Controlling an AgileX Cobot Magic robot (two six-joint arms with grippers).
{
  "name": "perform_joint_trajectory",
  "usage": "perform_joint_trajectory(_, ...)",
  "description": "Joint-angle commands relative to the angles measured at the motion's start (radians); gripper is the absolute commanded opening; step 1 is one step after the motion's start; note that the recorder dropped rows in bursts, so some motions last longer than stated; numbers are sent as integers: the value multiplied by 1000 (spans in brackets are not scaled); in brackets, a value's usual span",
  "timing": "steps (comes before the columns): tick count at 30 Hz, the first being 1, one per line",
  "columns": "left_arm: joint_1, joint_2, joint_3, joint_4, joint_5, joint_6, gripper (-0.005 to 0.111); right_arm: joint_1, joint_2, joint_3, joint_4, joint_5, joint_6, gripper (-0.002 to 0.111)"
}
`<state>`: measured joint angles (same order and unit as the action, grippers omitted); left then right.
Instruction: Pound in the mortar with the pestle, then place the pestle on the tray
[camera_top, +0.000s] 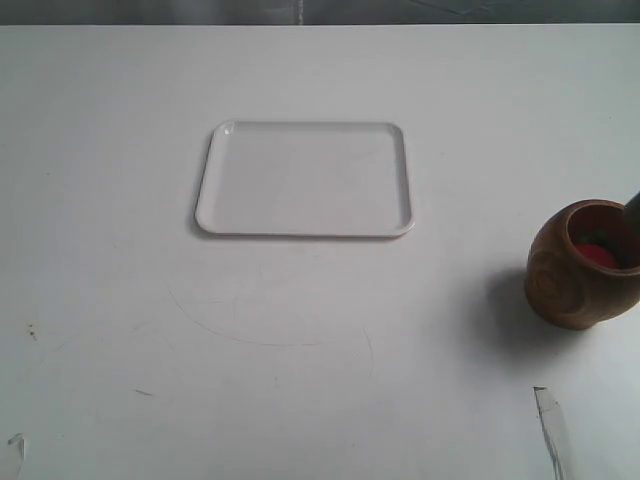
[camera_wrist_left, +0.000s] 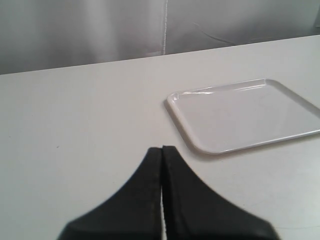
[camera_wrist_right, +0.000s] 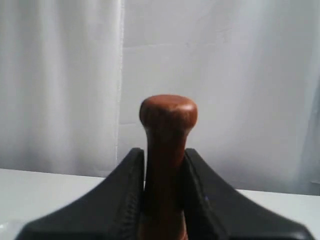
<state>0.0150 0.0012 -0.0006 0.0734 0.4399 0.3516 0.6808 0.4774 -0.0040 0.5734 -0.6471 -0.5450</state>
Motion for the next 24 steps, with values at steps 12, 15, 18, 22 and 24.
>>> perform_joint_trajectory(12, -8, -1, 1, -7, -3, -8, 0, -6, 207, 4, 149, -162, 65, 0)
perform_joint_trajectory(15, -8, -1, 1, -7, -3, -8, 0, -6, 332, 4, 92, -265, 155, 0)
perform_joint_trajectory(18, -8, -1, 1, -7, -3, -8, 0, -6, 458, 4, 39, -344, 241, 0)
perform_joint_trajectory(22, -8, -1, 1, -7, -3, -8, 0, -6, 657, 4, 38, -454, 270, 0)
perform_joint_trajectory(24, -8, -1, 1, -7, -3, -8, 0, -6, 763, 4, 36, -547, 317, 0)
